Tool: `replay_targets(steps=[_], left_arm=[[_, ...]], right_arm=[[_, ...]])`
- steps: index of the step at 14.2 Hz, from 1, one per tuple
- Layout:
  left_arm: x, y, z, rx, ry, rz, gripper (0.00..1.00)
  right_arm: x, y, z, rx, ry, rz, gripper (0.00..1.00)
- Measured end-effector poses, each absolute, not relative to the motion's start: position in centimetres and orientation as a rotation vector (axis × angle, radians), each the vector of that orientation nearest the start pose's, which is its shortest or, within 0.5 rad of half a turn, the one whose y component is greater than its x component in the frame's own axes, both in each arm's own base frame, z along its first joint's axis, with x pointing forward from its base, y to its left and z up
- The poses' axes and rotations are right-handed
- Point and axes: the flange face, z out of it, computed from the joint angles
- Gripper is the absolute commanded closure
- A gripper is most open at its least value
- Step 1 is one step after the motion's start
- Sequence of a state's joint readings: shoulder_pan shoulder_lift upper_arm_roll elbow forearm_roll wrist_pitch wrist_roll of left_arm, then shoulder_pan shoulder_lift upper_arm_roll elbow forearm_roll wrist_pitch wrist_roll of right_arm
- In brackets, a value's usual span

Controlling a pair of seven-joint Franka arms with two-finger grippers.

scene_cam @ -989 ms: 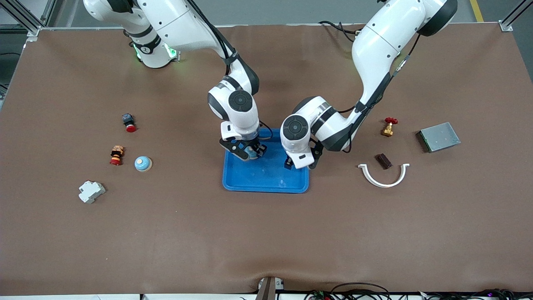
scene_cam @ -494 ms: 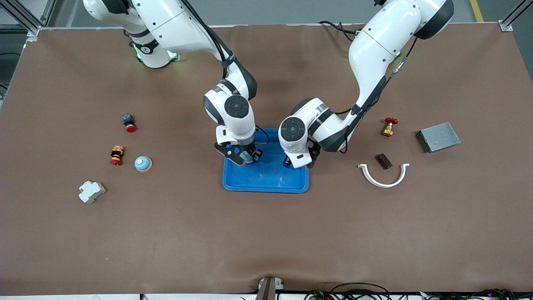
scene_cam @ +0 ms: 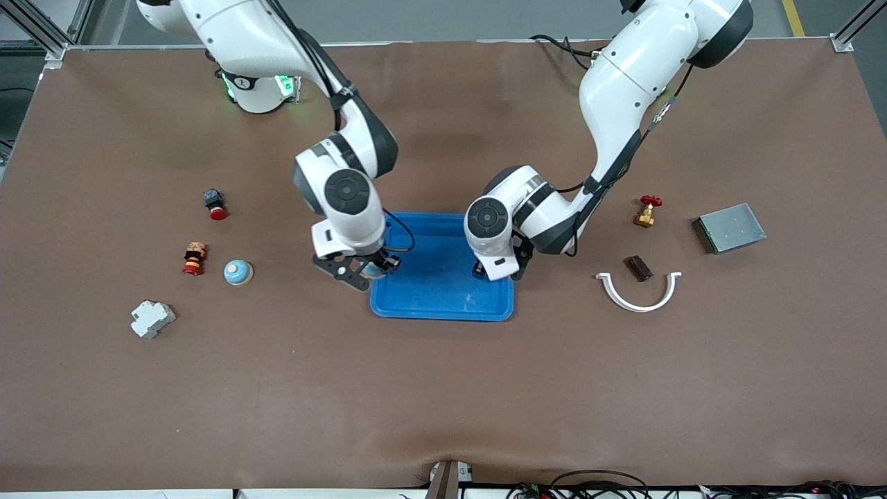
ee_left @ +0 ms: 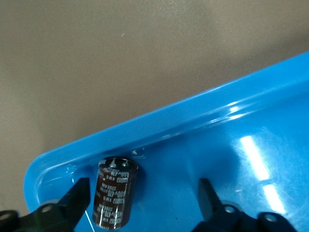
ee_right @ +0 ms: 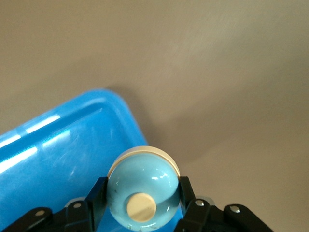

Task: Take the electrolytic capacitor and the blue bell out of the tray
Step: 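Carry the bell toward the first bell while the left gripper carries the capacitor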

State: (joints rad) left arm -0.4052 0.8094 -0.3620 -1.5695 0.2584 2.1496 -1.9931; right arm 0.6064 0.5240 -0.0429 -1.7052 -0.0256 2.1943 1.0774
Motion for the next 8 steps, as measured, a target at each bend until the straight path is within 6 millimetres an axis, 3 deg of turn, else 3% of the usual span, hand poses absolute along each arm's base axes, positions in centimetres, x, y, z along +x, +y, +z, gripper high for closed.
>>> replay_targets(steps=[4,5,8], left_arm=[[52.2,-44.3,17.8,-2.519,-1.635,0.136,0.93],[52.3,-44.3,17.9,-2.519,-1.637,0.135,1.0],[52.3,-44.2,17.9,-2.519,-1.637,0.135,1.0]], right_arm=[[58.8,30.9,30.6,-3.129,0.68,0.012,1.0],[59.3,29.6,30.7,-3.133,0.663,0.018,1.0],[59.6,28.1,30.2,-3.143,0.646,0.039,1.0]])
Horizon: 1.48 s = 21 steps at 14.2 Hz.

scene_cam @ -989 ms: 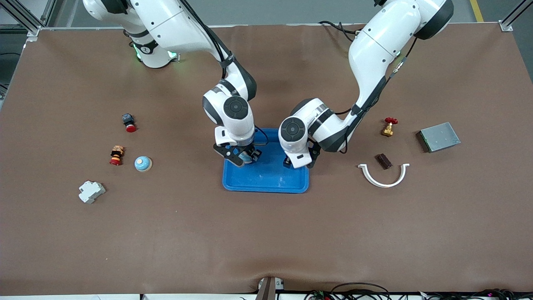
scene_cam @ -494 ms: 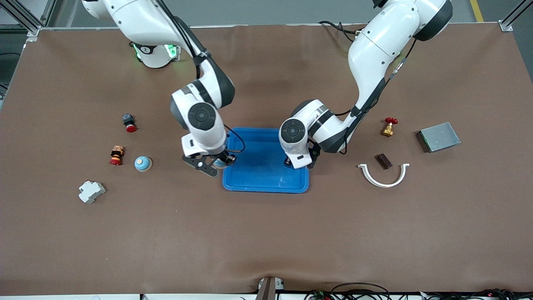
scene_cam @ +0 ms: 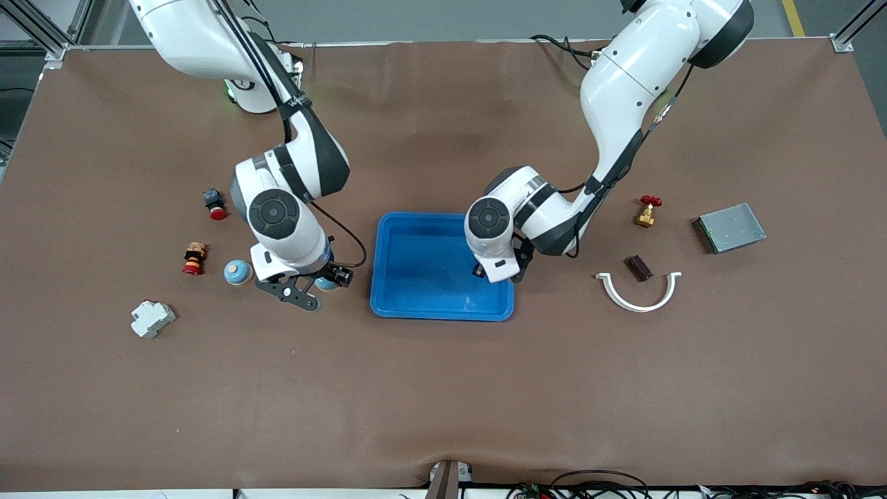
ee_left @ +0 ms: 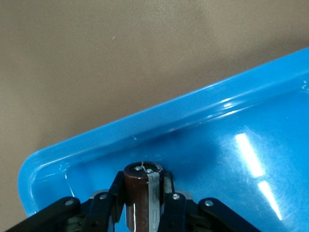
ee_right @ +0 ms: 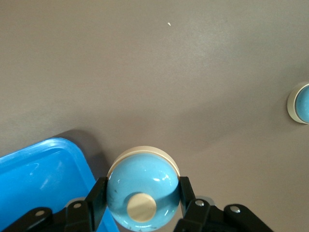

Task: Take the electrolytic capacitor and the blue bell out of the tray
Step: 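Carry the bell toward the first bell while the left gripper carries the capacitor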

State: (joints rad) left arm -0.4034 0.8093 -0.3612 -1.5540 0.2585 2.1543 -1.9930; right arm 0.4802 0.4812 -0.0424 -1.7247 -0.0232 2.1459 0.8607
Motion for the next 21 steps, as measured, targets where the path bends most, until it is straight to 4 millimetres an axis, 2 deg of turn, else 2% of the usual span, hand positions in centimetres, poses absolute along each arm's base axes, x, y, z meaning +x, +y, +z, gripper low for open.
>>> replay_targets(steps=[4,7,12,15,18,21], left_arm=[[52.4,-44.2,17.9,-2.519,-1.639,0.135,1.0],[53.4,-43.7,18.9,-2.556,-1.617,0.128,1.0],[58.0,-40.9,25.6,-2.615,-1.655,0.059,1.0],[61.3,-37.4,27.5,-2.625,-1.695,0.036,1.0],[65.0,-32.1,28.6,-2.629,-1.73,0.017,1.0],[67.7,-26.4,28.9,-2.633,-1.735,0.007,1.0]], right_arm=[[58.4,27.8,28.8,-3.144,0.614,0.04,1.0],[57.2,25.7,27.5,-3.137,0.569,0.015,1.0],[56.0,21.5,25.8,-3.136,0.525,0.005,1.0],[55.4,20.5,25.5,-3.133,0.507,-0.005,1.0],[55.2,18.9,25.0,-3.127,0.48,-0.032,1.0],[55.1,17.9,24.6,-3.131,0.465,-0.026,1.0]])
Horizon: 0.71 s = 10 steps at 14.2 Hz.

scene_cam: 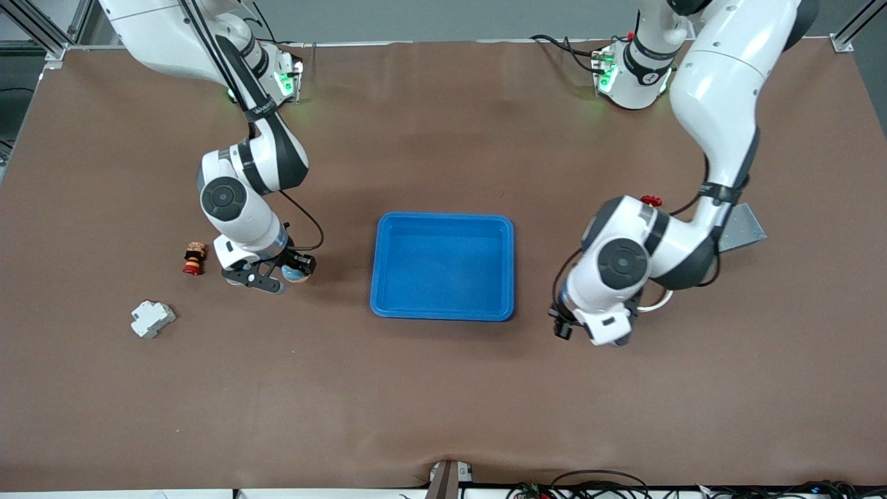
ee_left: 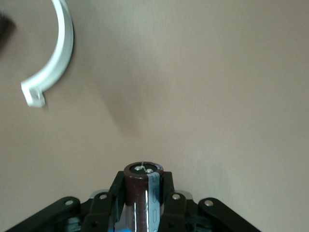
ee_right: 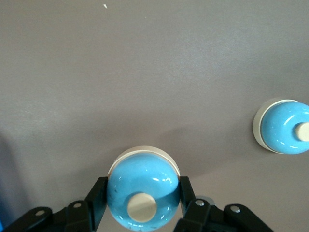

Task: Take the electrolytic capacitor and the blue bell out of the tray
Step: 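Carry the bell toward the first bell while the left gripper carries the capacitor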

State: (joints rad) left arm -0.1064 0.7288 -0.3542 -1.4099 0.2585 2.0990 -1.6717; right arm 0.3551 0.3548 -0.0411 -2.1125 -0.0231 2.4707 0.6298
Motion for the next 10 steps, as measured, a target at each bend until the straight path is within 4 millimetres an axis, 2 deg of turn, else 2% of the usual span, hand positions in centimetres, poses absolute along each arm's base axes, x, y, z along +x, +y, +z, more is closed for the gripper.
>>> replay_targets(steps=[3,6,10], left_arm=[[69.6,-21.7,29.4,-2.636,-1.746,-0.003,1.0],[70.7,-19.0,30.0,-2.649,-1.742,-0.02,1.0],[71.5,-15.3,28.8,-2.656,-1.713,-0.001,1.0]], right_arm=[[54.6,17.8,23.9,-3.121,0.453,-0.057,1.0],[53.9,17.5,23.0,-3.11,0.449,-0.087,1.0],[53.7,17.5,22.6,-3.103,0.447,-0.105,1.0]])
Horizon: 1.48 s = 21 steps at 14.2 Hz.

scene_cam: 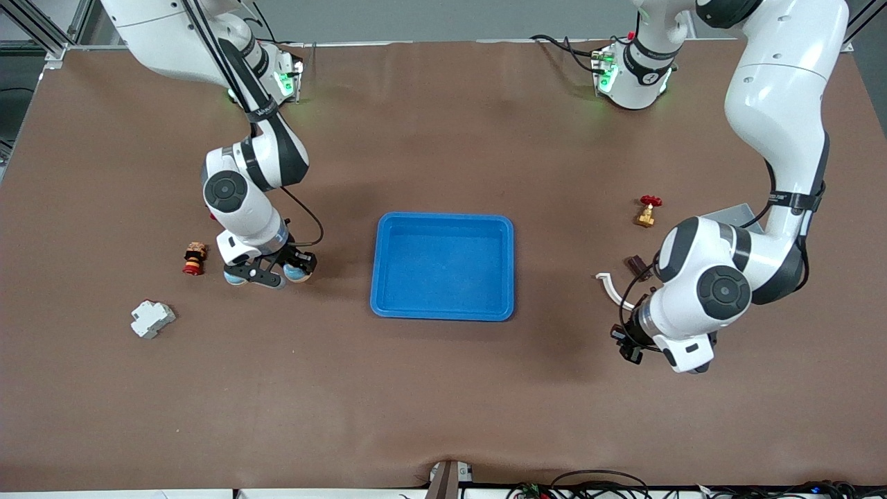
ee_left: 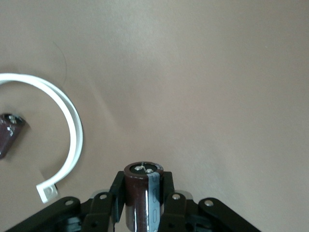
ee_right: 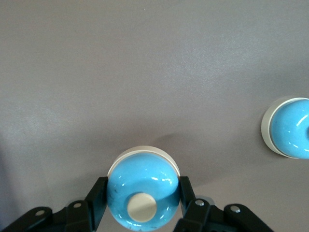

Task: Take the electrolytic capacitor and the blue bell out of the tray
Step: 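Carry the bell toward the first bell while the left gripper carries the capacitor, then lower the bell onto the table while the left gripper places the capacitor by the arch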

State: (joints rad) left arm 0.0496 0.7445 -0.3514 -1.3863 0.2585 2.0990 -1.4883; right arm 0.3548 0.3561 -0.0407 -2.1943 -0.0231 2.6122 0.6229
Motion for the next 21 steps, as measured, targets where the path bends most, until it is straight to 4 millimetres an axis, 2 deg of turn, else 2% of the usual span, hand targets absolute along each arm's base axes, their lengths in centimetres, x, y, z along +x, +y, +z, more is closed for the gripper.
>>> replay_targets(steps=[3,6,9,18,21], left_arm=[[71.6,-14.2,27.2,-2.662,-1.682,0.031,1.0],[71.4,-14.2,25.8,-2.655,-1.673,0.057,1.0],[71.3,-13.7,24.6,-2.638,-1.671,0.074,1.0],[70.7,-8.9,20.7,-2.568,-1.653,0.119,1.0],[70.7,-8.1,19.6,-2.55,-1.66,0.127,1.0]], right_arm=[[53.6,17.5,21.5,-3.1,0.445,-0.114,1.0],[53.3,17.6,20.1,-3.104,0.441,-0.104,1.0],[53.2,17.5,19.6,-3.108,0.44,-0.093,1.0],[53.0,17.5,18.6,-3.117,0.439,-0.068,1.0],[52.9,17.5,18.6,-3.117,0.439,-0.067,1.0]])
